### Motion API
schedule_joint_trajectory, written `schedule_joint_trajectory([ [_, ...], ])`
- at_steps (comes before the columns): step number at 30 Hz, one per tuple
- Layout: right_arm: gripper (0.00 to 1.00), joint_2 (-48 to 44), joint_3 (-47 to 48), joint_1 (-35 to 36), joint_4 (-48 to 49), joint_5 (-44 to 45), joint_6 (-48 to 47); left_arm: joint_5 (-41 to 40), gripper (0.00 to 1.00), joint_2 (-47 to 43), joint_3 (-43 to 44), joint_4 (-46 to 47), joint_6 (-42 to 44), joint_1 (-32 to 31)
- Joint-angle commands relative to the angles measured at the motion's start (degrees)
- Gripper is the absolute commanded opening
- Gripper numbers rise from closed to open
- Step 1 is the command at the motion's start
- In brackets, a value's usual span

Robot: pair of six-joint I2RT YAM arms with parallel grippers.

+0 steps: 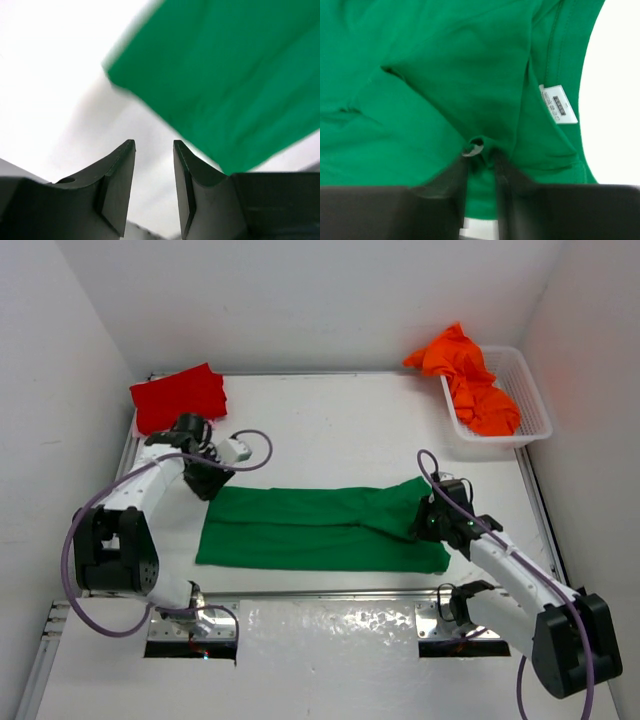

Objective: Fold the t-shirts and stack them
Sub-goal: Fold the other side of the tshirt into a rectangle

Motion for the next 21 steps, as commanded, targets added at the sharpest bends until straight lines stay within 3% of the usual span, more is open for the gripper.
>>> schedule_joint_trajectory([
  [1,0.28,1.4,0.6,0.1,-1.0,-1.3,0.3,2.0,0.35,-1.4,5.7,3.8,-8.0,-9.3],
  [2,0.35,2.1,2.3,0.1,-5.6,-0.9,0.8,2.5,0.35,-1.1,7.9,4.4,-9.9,-13.5],
  [6,0.37,-3.1,5.9,0.0,-16.3,5.5,0.3,5.6,0.35,0.0,11.8,4.0,-11.2,-16.8],
  [9,0.47,-9.5,9.3,0.1,-16.2,6.3,-3.6,2.2,0.35,0.5,8.9,6.1,-11.8,-16.8],
  [12,0.50,-11.7,12.8,0.3,-11.9,2.9,-6.8,-5.6,0.35,0.3,3.6,10.2,-14.0,-16.6],
  [16,0.52,-0.9,16.4,2.2,-8.2,-1.6,-8.8,-9.1,0.34,0.2,-0.3,14.0,-17.6,-15.6],
  [21,0.54,13.5,18.2,5.2,2.5,-5.4,-7.8,-12.0,0.34,-0.1,-1.1,15.9,-20.9,-9.6],
])
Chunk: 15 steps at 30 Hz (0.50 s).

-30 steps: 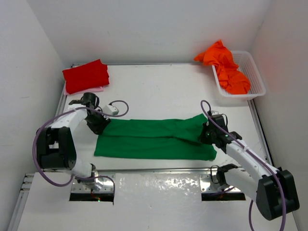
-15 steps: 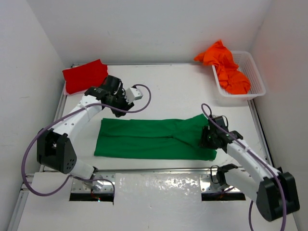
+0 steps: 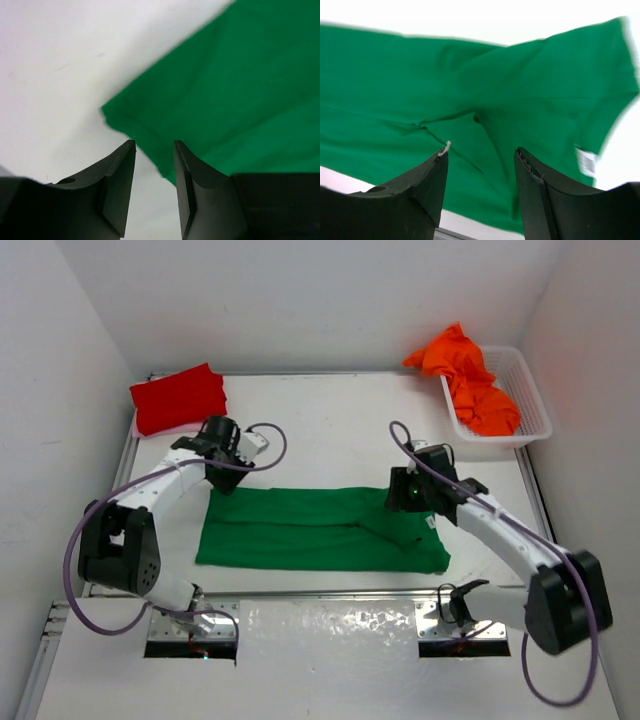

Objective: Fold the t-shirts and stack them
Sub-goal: Fold the other side of the tshirt into a rectangle

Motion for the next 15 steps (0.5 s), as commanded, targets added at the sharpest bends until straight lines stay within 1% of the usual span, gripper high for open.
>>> schedule_joint_trajectory([
  [1,0.54,6.7,0.9,0.8,9.3,-5.5,0.8,-3.5,0.34,-1.1,-0.2,5.0,-3.9,4.3],
  [2,0.54,10.6,1.5,0.9,10.2,-7.0,1.2,-3.5,0.34,-1.1,-0.7,5.0,-4.1,6.1],
  [5,0.55,16.5,2.3,1.3,11.0,-7.3,1.5,-3.7,0.34,-1.4,-2.1,5.2,-3.8,7.3],
  [9,0.55,19.8,1.3,1.2,14.6,-7.8,1.4,-3.9,0.34,-2.2,-4.4,6.0,-3.4,7.3],
  [12,0.56,23.2,0.9,1.5,17.4,-10.7,1.9,-3.9,0.34,-1.8,-4.5,6.6,-3.6,7.3],
  [13,0.55,23.9,0.2,1.6,18.9,-12.0,2.3,-3.8,0.34,-1.3,-4.4,6.6,-3.8,7.3],
  [15,0.41,24.8,-0.5,1.8,19.7,-12.6,3.2,-3.8,0.34,-1.1,-3.9,6.6,-3.9,7.3],
])
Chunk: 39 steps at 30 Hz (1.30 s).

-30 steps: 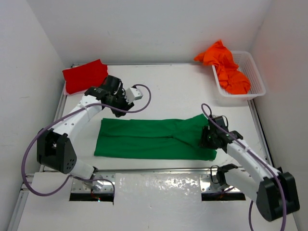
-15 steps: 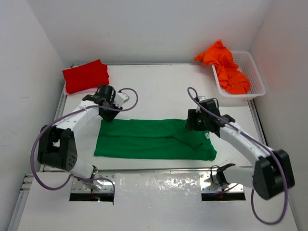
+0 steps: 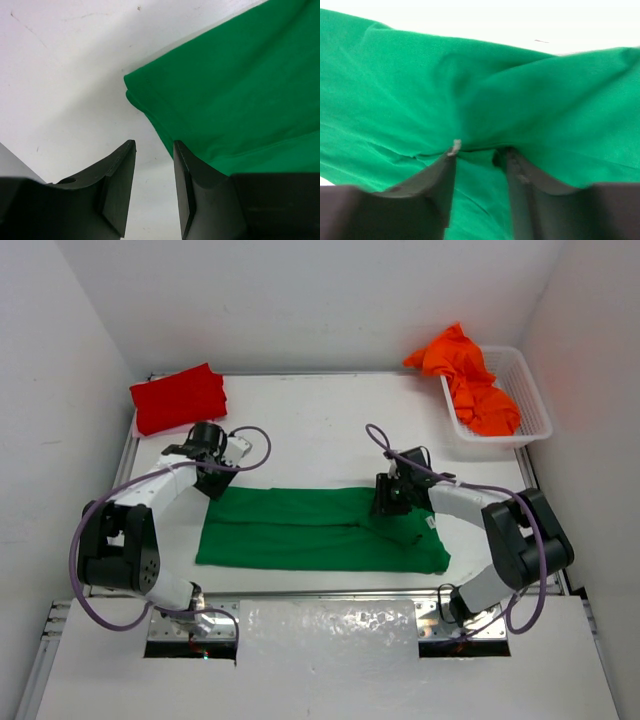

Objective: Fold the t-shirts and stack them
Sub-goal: Fold the other side of the tshirt into a rectangle

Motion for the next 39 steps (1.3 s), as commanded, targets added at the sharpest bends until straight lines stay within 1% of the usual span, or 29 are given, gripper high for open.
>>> schedule_joint_trajectory([
  [1,0.34,0.7,-1.7,0.9,6.0,-3.4,2.2,-0.1,0.34,-0.8,1.1,2.2,-1.2,-0.1],
  [4,0.17,-2.0,-3.2,1.1,6.0,-2.5,2.3,-0.2,0.34,-0.8,1.2,2.2,-0.8,-0.1],
  [6,0.11,-3.3,-4.0,1.2,5.1,-2.3,2.0,-0.3,0.34,-0.8,1.0,2.3,-0.8,-0.1],
  [7,0.06,-4.6,-4.3,1.4,4.4,-2.8,1.5,-0.3,0.34,-0.4,1.1,2.3,-0.7,-0.1],
  [9,0.02,-5.8,-4.8,2.0,3.8,-3.3,1.4,-0.3,0.34,-0.1,1.3,2.3,-0.8,-0.1],
  [11,0.01,-7.6,-6.0,3.3,3.1,-3.3,2.0,-0.2,0.34,0.3,1.6,2.2,-0.9,-0.1],
  [14,0.04,-10.4,-7.3,7.7,0.7,-0.8,3.0,0.0,0.34,0.6,2.6,1.7,-0.9,-0.1],
  [15,0.04,-11.0,-7.5,7.7,0.7,-0.1,3.2,0.0,0.34,0.7,2.7,1.7,-0.9,-0.1],
  [16,0.05,-11.3,-7.8,9.4,-0.2,0.2,3.4,0.0,0.34,0.7,2.8,1.7,-0.8,-0.1],
  [20,0.08,-12.0,-8.9,12.6,-0.8,-0.9,5.0,0.1,0.34,1.2,3.8,1.4,-0.7,-0.1],
  [21,0.11,-11.9,-8.8,14.6,-2.1,-0.8,5.0,0.2,0.34,1.4,4.1,1.1,-0.6,-0.1],
  [23,0.12,-11.5,-6.8,17.1,-5.2,1.1,4.3,0.7,0.34,1.8,5.3,0.9,-0.4,-0.1],
  [24,0.15,-10.9,-4.9,19.4,-8.3,1.6,3.3,1.0,0.34,1.9,5.8,0.4,-0.3,-0.2],
  [26,0.18,-10.5,-3.3,21.6,-11.1,1.2,2.1,2.1,0.34,2.0,7.6,0.2,-0.2,-0.3],
  [28,0.23,-11.4,-1.4,24.7,-15.3,1.6,0.3,2.5,0.34,2.0,9.4,-0.4,0.2,-0.8],
  [29,0.29,-12.6,-0.3,26.1,-18.1,1.6,-1.3,4.1,0.34,2.0,10.0,-0.4,0.3,-1.7],
  [31,0.37,-14.0,0.9,26.6,-20.8,1.4,-2.9,4.6,0.34,2.0,11.5,-0.5,0.6,-3.1],
  [33,0.44,-16.0,3.2,26.6,-24.6,1.3,-4.8,4.6,0.34,2.1,12.3,-0.5,0.8,-5.7],
  [34,0.44,-16.8,4.2,26.5,-25.5,3.5,-5.1,4.6,0.34,2.3,13.0,-0.4,0.8,-7.7],
  [35,0.40,-17.7,6.4,25.3,-27.8,6.4,-4.6,4.6,0.34,2.5,13.4,-0.4,0.4,-8.8],
  [36,0.34,-18.6,7.1,23.5,-29.1,9.0,-3.5,4.8,0.34,2.6,13.8,-0.5,0.2,-9.7],
  [37,0.22,-20.3,7.3,20.2,-30.2,9.5,-0.4,5.4,0.34,2.9,14.7,-1.0,0.0,-11.3],
  [38,0.20,-21.2,6.0,11.1,-31.1,7.6,1.2,5.8,0.35,2.8,15.0,-1.1,-0.6,-12.0],
  [39,0.20,-22.2,4.6,6.6,-30.7,5.3,2.8,6.2,0.35,2.9,15.3,-1.1,-1.0,-12.5],
])
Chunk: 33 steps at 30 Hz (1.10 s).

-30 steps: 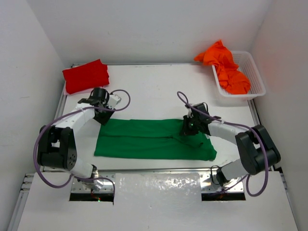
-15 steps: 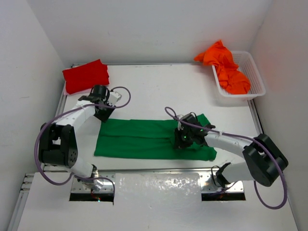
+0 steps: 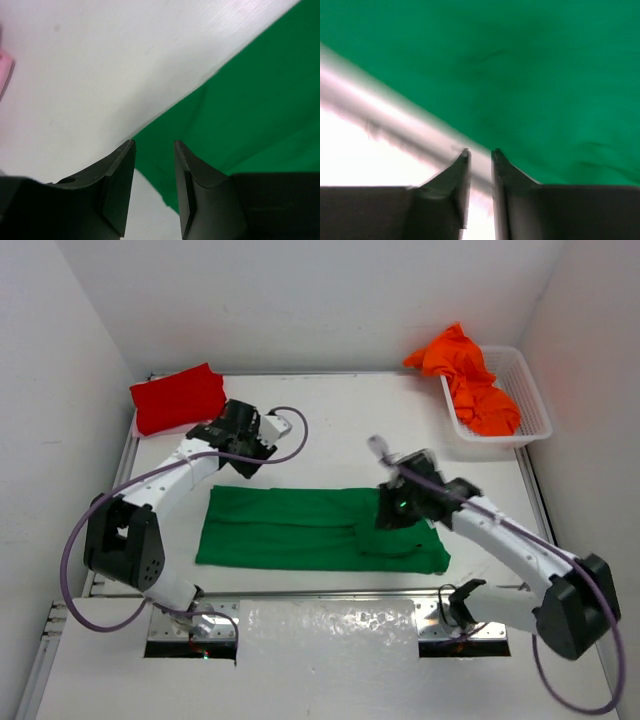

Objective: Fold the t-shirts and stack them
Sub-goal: Fold the other side of the tshirt into a rectangle

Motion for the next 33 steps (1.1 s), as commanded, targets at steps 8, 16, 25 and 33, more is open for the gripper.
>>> schedule_joint_trajectory([
  [8,0.51,-5.1,-11.1,-33.7,3.1,-6.7,12.7,-9.3,0.34,2.1,-2.6,3.9,-3.6,-2.9],
  [16,0.49,-4.1,-14.2,-35.1,4.0,-2.2,13.0,-13.1,0.34,3.8,-7.4,8.8,-6.0,4.4],
  [25,0.43,-3.2,-19.6,-35.1,6.7,-3.7,14.2,-13.4,0.33,8.8,-10.8,13.9,-5.7,7.7],
  [33,0.00,-9.1,-17.7,-35.0,0.9,1.3,13.2,-14.7,0.32,12.6,-13.2,16.0,-6.5,7.8],
])
